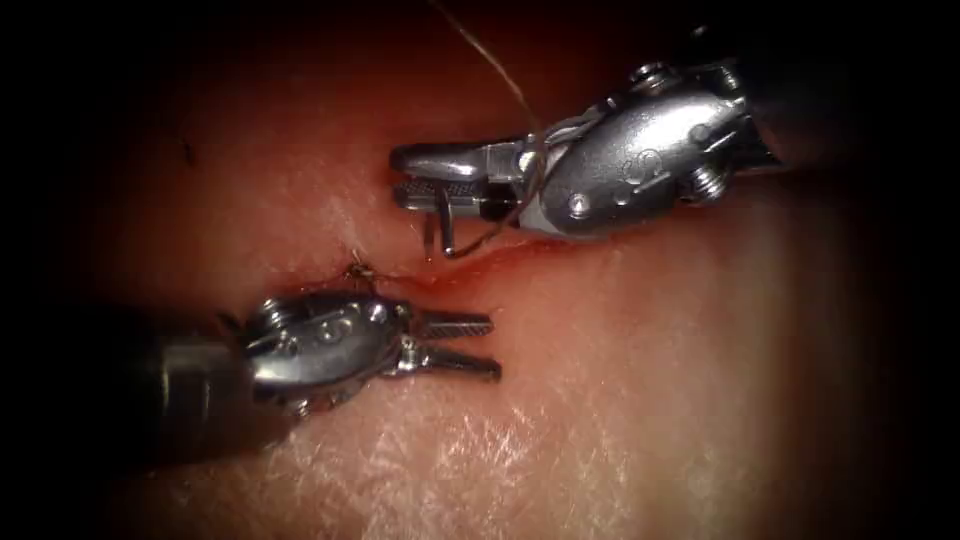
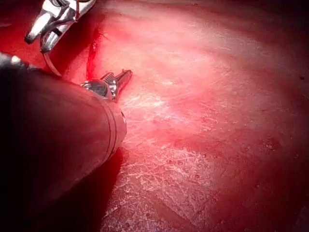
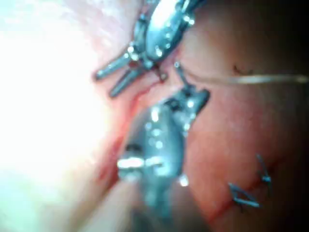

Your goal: Wound Closure

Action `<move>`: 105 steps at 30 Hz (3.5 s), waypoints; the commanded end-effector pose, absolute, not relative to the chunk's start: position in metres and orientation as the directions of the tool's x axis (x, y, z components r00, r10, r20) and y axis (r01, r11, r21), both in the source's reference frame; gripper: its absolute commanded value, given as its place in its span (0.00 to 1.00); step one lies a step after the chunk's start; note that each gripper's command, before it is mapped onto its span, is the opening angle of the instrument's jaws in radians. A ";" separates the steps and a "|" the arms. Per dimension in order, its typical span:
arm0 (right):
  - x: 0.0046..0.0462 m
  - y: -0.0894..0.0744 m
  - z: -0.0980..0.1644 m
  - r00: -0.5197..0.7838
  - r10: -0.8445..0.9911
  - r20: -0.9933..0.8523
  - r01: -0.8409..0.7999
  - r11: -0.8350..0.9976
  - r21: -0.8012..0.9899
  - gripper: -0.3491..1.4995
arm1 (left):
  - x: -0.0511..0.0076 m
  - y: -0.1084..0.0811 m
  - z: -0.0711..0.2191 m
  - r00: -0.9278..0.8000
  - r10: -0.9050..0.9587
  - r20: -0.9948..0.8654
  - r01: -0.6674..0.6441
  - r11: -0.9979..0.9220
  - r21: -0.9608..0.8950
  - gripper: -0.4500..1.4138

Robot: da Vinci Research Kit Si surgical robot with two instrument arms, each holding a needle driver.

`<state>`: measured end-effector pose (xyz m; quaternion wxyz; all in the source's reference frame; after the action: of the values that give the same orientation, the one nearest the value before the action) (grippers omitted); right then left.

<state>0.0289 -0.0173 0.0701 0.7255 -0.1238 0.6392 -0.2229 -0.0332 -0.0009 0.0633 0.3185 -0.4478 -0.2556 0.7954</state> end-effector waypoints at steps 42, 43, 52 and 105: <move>0.0295 -0.021 0.076 0.071 -0.469 -0.880 0.202 0.871 -0.448 0.00 | -0.0317 -0.004 0.069 -0.469 0.736 -0.489 -0.302 -0.654 -0.694 0.32; 0.0295 -0.021 0.076 0.072 -0.464 -0.883 0.202 0.874 -0.443 0.00 | -0.0317 -0.004 0.069 -0.469 0.736 -0.489 -0.302 -0.653 -0.694 0.32; 0.0293 -0.022 0.077 0.078 -0.350 -0.933 0.223 0.919 -0.326 0.00 | -0.0315 -0.004 0.069 -0.469 0.736 -0.488 -0.300 -0.653 -0.696 0.32; 0.0286 -0.022 0.079 0.152 -0.220 -0.964 0.238 0.954 -0.181 0.00 | -0.0315 -0.004 0.069 -0.478 0.735 -0.481 -0.302 -0.652 -0.695 0.26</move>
<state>0.0281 -0.0216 0.0790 0.7588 0.0055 0.6337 -0.1501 -0.0310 -0.0032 0.0684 0.3180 -0.3997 -0.2693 0.8165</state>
